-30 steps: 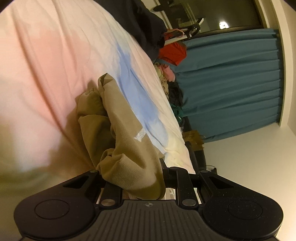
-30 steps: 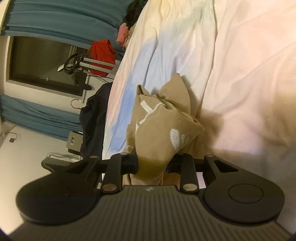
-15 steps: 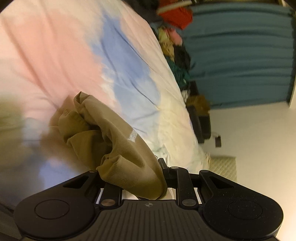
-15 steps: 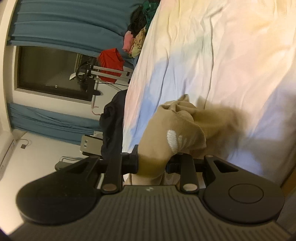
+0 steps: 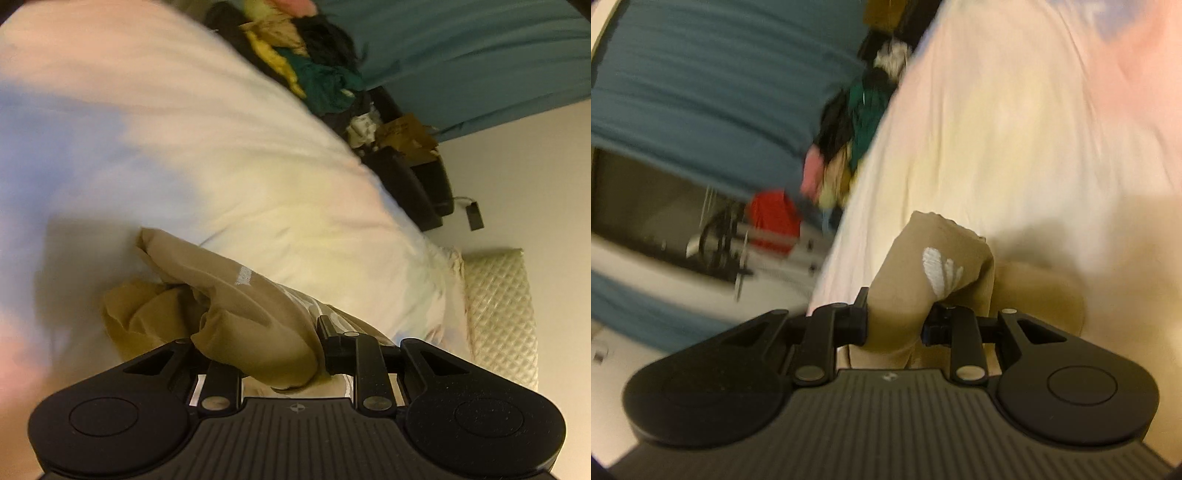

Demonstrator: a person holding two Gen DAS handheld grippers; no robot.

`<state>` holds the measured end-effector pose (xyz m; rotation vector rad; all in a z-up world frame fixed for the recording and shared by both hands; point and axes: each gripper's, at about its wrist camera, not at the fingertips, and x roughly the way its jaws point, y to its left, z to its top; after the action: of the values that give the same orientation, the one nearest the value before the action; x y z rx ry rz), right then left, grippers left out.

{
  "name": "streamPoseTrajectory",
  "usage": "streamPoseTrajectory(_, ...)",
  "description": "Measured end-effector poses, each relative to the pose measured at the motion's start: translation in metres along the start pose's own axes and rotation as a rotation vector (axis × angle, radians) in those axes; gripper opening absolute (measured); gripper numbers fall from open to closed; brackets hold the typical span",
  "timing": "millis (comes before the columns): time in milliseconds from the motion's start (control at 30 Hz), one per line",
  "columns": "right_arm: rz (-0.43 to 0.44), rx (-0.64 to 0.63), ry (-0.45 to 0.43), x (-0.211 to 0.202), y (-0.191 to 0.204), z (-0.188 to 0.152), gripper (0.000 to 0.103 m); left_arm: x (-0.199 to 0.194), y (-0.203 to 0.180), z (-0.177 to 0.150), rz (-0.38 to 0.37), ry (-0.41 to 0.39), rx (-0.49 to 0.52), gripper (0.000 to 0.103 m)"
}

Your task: Fold clothes

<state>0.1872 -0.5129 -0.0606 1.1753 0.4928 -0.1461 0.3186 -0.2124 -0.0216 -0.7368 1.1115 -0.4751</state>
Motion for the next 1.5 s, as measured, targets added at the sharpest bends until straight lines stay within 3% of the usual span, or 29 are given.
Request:
streamPoseTrajectory(100,0.012,-0.046,-0.087,0.022,0.022,0.042,0.029,0.033,-0.038,0.038,-0.054,-0.047,0.051,0.025)
streamPoseTrajectory(167,0.026,-0.091,-0.138,0.034,0.033,0.062,0.029,0.050,-0.041,0.040,-0.057,-0.075,0.119,0.025)
streamPoseTrajectory(367,-0.037,-0.152,-0.124,0.058,-0.013,0.038,0.028,0.102,-0.049,0.045,-0.064,-0.158,0.321,0.026)
streamPoseTrajectory(533,-0.093,-0.200,-0.108,0.078,-0.053,0.016,0.028,0.116,0.023,-0.007,0.011,-0.080,0.327,0.027)
streamPoseTrajectory(633,-0.130,-0.218,-0.082,0.080,-0.078,-0.004,0.028,0.124,0.052,-0.031,0.066,-0.075,0.365,0.033)
streamPoseTrajectory(833,-0.214,-0.178,-0.034,0.083,-0.100,-0.030,0.031,0.133,0.063,-0.037,0.094,-0.053,0.408,0.045)
streamPoseTrajectory(900,-0.248,-0.166,-0.015,0.078,-0.093,-0.028,0.033,0.126,0.055,-0.040,0.136,-0.043,0.435,0.051)
streamPoseTrajectory(1000,-0.313,-0.155,0.010,0.061,-0.075,-0.026,0.037,0.096,0.035,-0.050,0.188,-0.088,0.503,0.069)
streamPoseTrajectory(1033,-0.325,-0.183,0.007,0.052,-0.067,-0.027,0.043,0.084,0.027,-0.053,0.194,-0.110,0.526,0.077)
streamPoseTrajectory(1100,-0.345,-0.247,-0.002,0.033,-0.049,-0.028,0.057,0.056,0.010,-0.057,0.203,-0.148,0.580,0.082)
streamPoseTrajectory(1167,-0.328,-0.316,-0.033,0.010,-0.031,-0.031,0.086,0.024,0.000,-0.066,0.211,-0.179,0.631,0.083)
streamPoseTrajectory(1233,-0.294,-0.378,-0.066,-0.018,-0.015,-0.034,0.094,-0.004,-0.018,-0.075,0.209,-0.222,0.671,0.092)
streamPoseTrajectory(1367,-0.254,-0.521,-0.142,-0.067,0.026,-0.048,0.093,-0.059,-0.047,-0.104,0.185,-0.311,0.755,0.102)
streamPoseTrajectory(1500,-0.207,-0.640,-0.201,-0.112,0.060,-0.066,0.093,-0.110,-0.073,-0.138,0.174,-0.392,0.856,0.103)
